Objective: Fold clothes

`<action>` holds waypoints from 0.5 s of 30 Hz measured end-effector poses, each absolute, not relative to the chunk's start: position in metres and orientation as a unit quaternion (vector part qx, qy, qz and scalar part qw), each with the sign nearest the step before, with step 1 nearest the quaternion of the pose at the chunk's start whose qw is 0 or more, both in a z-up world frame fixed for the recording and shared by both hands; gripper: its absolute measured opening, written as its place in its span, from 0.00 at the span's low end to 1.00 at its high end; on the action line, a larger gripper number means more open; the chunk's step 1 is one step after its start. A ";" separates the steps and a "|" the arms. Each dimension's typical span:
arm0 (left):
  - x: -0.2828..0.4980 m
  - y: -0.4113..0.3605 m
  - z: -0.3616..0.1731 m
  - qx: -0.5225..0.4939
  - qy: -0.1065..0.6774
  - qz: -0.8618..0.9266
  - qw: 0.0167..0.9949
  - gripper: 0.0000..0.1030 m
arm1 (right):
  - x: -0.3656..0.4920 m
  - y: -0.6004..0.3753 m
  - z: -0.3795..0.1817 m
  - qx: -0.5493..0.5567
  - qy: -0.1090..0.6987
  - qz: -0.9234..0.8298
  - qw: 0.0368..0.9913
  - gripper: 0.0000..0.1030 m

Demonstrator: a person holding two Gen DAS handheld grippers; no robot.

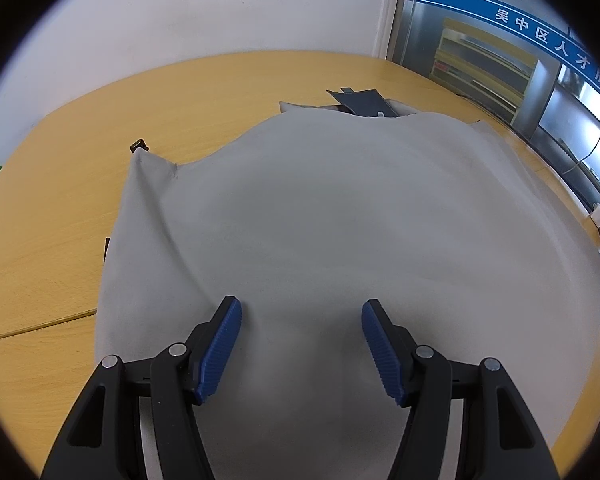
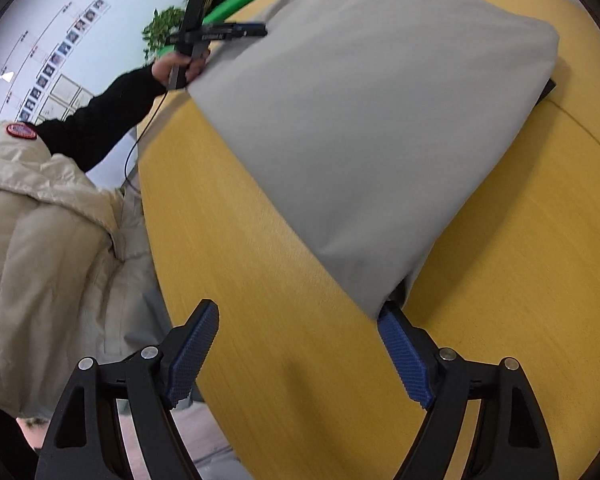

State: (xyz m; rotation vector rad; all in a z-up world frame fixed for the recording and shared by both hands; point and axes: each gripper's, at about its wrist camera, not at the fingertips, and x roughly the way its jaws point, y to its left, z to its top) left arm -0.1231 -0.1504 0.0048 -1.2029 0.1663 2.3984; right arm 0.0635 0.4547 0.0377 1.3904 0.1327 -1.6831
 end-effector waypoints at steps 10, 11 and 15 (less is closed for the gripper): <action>-0.123 -0.148 0.008 -0.440 0.069 0.867 0.223 0.61 | 0.066 0.434 0.071 0.495 0.073 -0.781 0.375 0.97; -0.124 -0.147 0.008 -0.442 0.070 0.866 0.223 0.61 | 0.064 0.423 0.067 0.495 0.080 -0.784 0.366 0.98; -0.125 -0.145 0.010 -0.446 0.079 0.863 0.222 0.61 | 0.057 0.377 0.050 0.497 0.106 -0.795 0.331 0.97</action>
